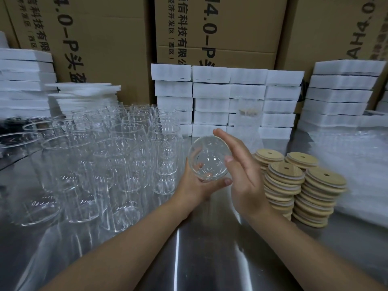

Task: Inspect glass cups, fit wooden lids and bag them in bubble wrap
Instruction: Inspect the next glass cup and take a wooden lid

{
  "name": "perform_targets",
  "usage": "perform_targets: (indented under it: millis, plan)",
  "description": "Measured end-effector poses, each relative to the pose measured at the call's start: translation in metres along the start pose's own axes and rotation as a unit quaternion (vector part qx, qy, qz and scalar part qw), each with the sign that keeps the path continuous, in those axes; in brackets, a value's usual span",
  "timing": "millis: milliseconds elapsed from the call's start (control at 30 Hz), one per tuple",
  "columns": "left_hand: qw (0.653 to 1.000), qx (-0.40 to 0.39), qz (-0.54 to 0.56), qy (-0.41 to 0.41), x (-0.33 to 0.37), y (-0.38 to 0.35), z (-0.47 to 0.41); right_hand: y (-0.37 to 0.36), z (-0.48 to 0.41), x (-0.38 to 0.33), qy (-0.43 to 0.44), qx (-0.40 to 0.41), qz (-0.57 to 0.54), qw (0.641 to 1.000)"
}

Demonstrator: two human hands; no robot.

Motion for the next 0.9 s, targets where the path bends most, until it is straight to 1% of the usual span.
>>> perform_targets:
  millis: [67,133,200,233,300,333,400,433,500,567,700,767,833,900]
  plan:
    - [1.000,-0.002,-0.005,-0.020,0.002,0.001,0.000,-0.002,0.002,-0.002,0.019,-0.025,0.037,0.999]
    - [0.999,-0.002,-0.033,-0.040,0.006,0.000,0.002,-0.003,0.003,-0.003,0.043,-0.035,0.088,0.995]
    - [0.996,-0.022,-0.063,-0.053,0.006,-0.002,0.004,-0.004,0.004,-0.003,0.054,-0.023,0.130,0.990]
    - [0.997,-0.020,-0.052,-0.053,0.007,-0.003,0.004,-0.005,0.004,-0.003,0.049,-0.007,0.133,0.990]
    - [0.996,0.004,-0.069,-0.050,0.007,-0.003,0.006,-0.004,0.004,-0.001,0.030,0.038,0.109,0.993]
    - [0.994,0.012,-0.107,-0.035,0.007,-0.002,0.005,-0.003,0.003,-0.001,0.020,0.060,0.092,0.994]
    - [0.987,-0.002,-0.163,-0.010,0.006,-0.002,0.003,-0.001,0.002,-0.001,0.004,0.090,0.059,0.994]
    - [0.985,-0.018,-0.171,0.007,0.004,-0.002,0.003,0.002,0.001,-0.002,-0.002,0.102,0.044,0.994]
    - [0.993,-0.036,-0.108,0.036,0.002,-0.005,0.004,0.006,0.000,-0.002,-0.016,0.120,0.027,0.992]
    - [0.997,-0.047,-0.042,0.043,0.002,-0.007,0.005,0.010,-0.001,0.000,-0.040,0.124,0.025,0.991]
    - [0.993,-0.068,0.048,0.083,0.007,-0.008,0.005,0.014,-0.004,0.002,-0.072,0.124,0.056,0.988]
    - [0.981,-0.076,0.117,0.136,0.009,-0.010,0.004,0.014,-0.005,0.001,-0.074,0.114,0.075,0.988]
    - [0.958,-0.104,0.191,0.186,0.011,-0.012,0.005,0.013,-0.006,0.002,-0.085,0.097,0.073,0.989]
    - [0.940,-0.133,0.226,0.217,0.012,-0.012,0.006,0.013,-0.006,0.002,-0.086,0.087,0.067,0.990]
Point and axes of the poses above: each hand's wrist, its own z-axis away from the middle knuckle, its own y-axis out of the back of the hand, x = y × z, the point moved 3 cm from there along -z, towards the middle knuckle, and after that the axes turned 8 degrees about -x, right-handed, at the moved point
